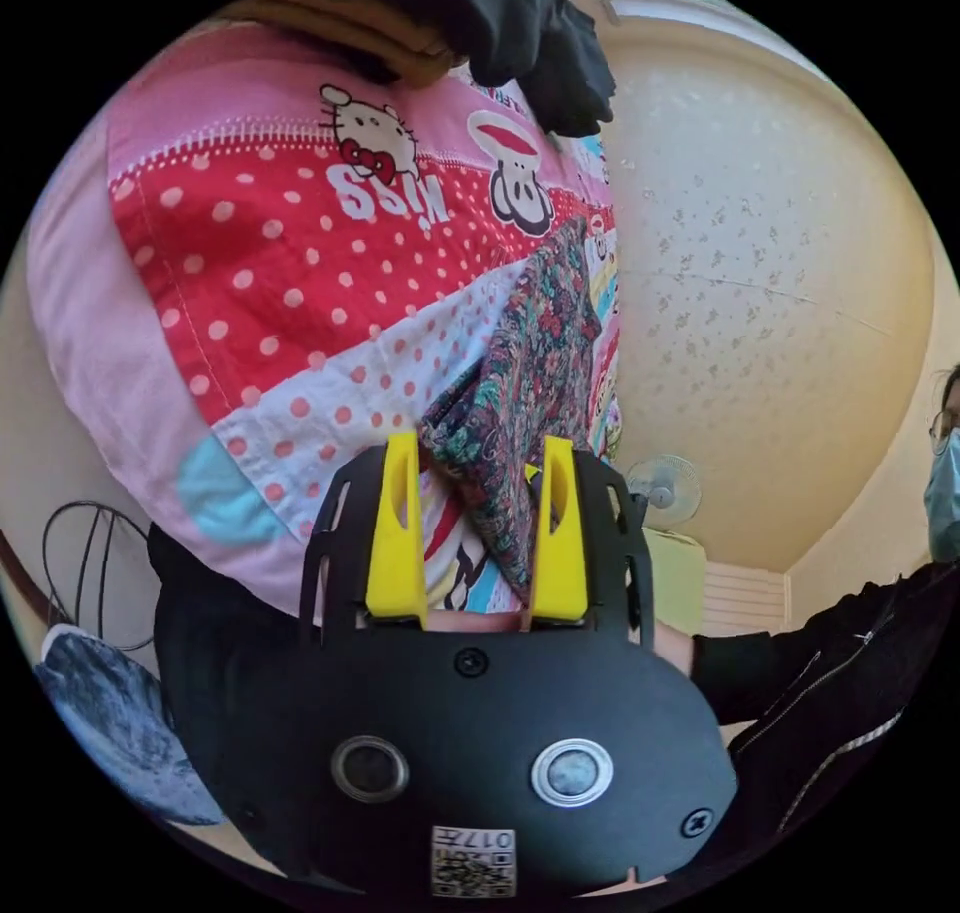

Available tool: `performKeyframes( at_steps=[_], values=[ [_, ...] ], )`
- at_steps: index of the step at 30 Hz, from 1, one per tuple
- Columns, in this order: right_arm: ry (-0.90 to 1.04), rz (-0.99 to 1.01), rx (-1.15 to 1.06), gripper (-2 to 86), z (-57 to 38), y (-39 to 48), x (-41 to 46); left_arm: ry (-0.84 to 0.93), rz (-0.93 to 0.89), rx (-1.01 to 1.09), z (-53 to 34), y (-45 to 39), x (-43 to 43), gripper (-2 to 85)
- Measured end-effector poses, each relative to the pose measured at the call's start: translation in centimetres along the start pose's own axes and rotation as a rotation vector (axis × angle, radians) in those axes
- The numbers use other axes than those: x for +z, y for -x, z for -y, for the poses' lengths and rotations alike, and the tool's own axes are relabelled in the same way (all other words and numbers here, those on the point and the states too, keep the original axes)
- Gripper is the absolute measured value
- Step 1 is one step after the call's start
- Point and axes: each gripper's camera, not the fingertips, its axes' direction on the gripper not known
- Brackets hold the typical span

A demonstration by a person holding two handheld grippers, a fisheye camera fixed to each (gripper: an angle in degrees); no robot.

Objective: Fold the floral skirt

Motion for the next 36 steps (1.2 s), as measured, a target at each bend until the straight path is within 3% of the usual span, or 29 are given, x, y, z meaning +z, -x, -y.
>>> performKeyframes(
  at_steps=[2, 5, 8, 12, 17, 23, 29, 33, 36],
  values=[
    [0.054, 0.059, 0.076, 4.3, 1.1, 0.3, -2.2, -0.015, -0.007, -0.030, -0.2, 0.2, 0.1, 12.1],
    [-0.051, 0.071, 0.120, 7.1, 4.3, 3.2, -7.2, -0.001, -0.103, -0.013, -0.2, -1.0, 0.2, 7.1],
    [-0.005, 0.056, 0.139, 9.9, 11.0, 8.1, -9.8, 0.045, -0.127, 0.221, -0.3, -6.0, -0.1, 6.4],
    [0.131, 0.101, -0.028, 14.2, 20.8, 16.5, -8.4, 0.065, -0.075, 0.459, -2.1, -12.5, -0.2, 6.3],
    [0.380, -0.401, -0.207, 19.9, 31.1, 26.7, -0.5, 0.077, -0.059, 0.575, -3.8, -16.2, 0.2, 6.3],
    [0.560, -0.714, -0.254, 19.6, 32.4, 29.0, 7.4, 0.061, -0.116, 0.522, -3.9, -17.2, -0.6, 6.3],
    [0.541, -0.852, -0.327, 14.9, 30.5, 26.8, 9.2, 0.041, -0.120, 0.534, -3.9, -17.2, -1.7, 6.2],
    [0.437, -0.701, -0.350, 14.7, 29.6, 24.8, 5.9, 0.019, -0.110, 0.503, -3.6, -15.2, -2.9, 6.3],
    [0.262, -0.378, -0.298, 15.8, 28.3, 21.1, -0.1, -0.012, -0.125, 0.448, -2.6, -13.0, -4.5, 6.2]
  ],
)
